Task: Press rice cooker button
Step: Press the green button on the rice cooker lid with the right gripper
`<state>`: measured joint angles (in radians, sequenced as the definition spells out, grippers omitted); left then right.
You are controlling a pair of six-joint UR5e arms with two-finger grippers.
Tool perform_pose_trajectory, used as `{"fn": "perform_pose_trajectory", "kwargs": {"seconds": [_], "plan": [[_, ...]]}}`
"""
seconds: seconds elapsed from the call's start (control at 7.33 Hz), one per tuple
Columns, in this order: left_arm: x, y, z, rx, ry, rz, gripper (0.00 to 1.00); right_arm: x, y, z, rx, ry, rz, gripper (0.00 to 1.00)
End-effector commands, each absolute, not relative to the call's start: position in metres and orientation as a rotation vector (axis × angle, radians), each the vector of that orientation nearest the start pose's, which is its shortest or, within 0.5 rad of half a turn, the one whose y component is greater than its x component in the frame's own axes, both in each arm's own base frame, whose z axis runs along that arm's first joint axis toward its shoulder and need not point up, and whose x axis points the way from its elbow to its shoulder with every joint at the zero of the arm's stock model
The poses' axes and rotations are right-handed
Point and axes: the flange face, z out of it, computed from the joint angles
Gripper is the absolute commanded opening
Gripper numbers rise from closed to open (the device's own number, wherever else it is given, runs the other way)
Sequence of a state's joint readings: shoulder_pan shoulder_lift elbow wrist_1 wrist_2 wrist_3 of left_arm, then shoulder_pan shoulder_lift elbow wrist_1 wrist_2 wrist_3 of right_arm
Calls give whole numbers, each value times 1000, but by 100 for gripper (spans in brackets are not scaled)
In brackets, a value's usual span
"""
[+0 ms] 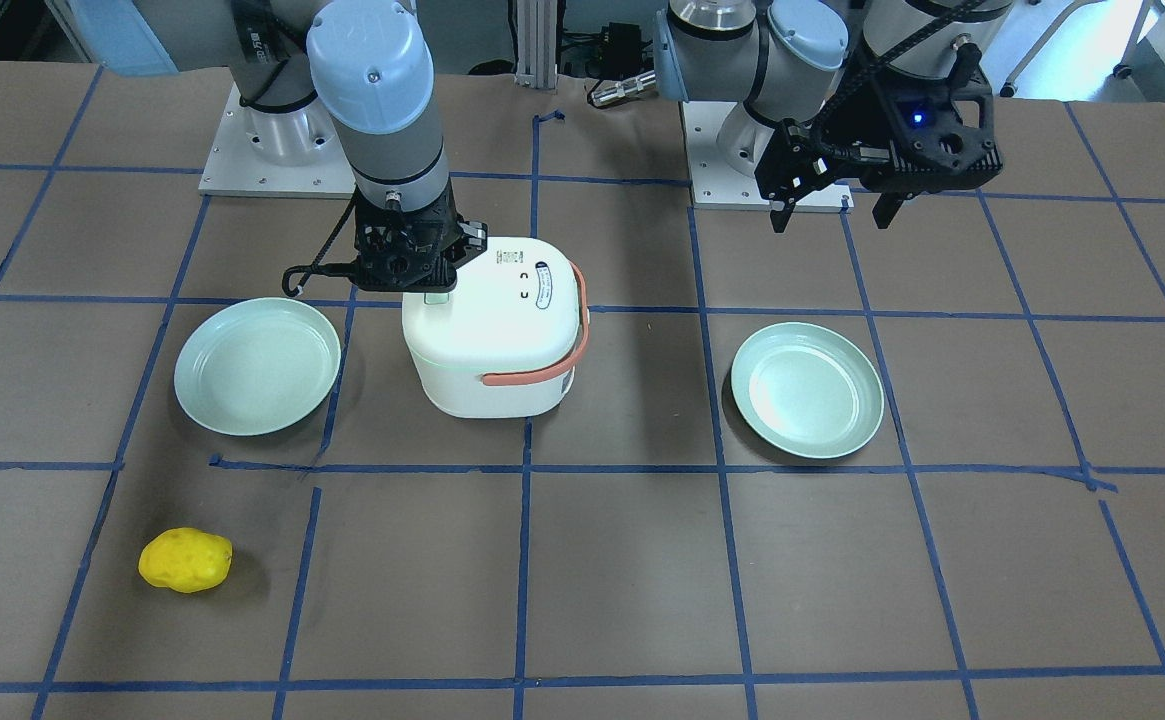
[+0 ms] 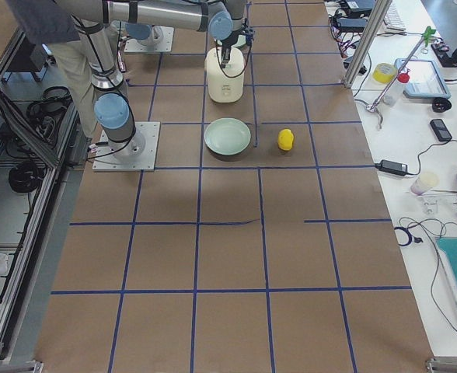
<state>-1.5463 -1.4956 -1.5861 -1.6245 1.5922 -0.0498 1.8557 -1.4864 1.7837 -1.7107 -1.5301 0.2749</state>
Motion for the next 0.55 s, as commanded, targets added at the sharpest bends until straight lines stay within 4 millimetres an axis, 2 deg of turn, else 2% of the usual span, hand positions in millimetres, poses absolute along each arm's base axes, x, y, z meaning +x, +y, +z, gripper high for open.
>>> {"fn": "perform_pose_trajectory", "kwargs": {"seconds": [0.0, 0.27, 0.41], "plan": [[-120, -463, 511, -115, 3118, -10, 100, 271, -435, 356, -2, 3136, 256, 5], [-120, -463, 511, -115, 3118, -10, 100, 271, -435, 356, -2, 3136, 256, 5], [-120, -463, 511, -115, 3118, -10, 100, 271, -436, 364, 2, 3135, 230, 39]]}}
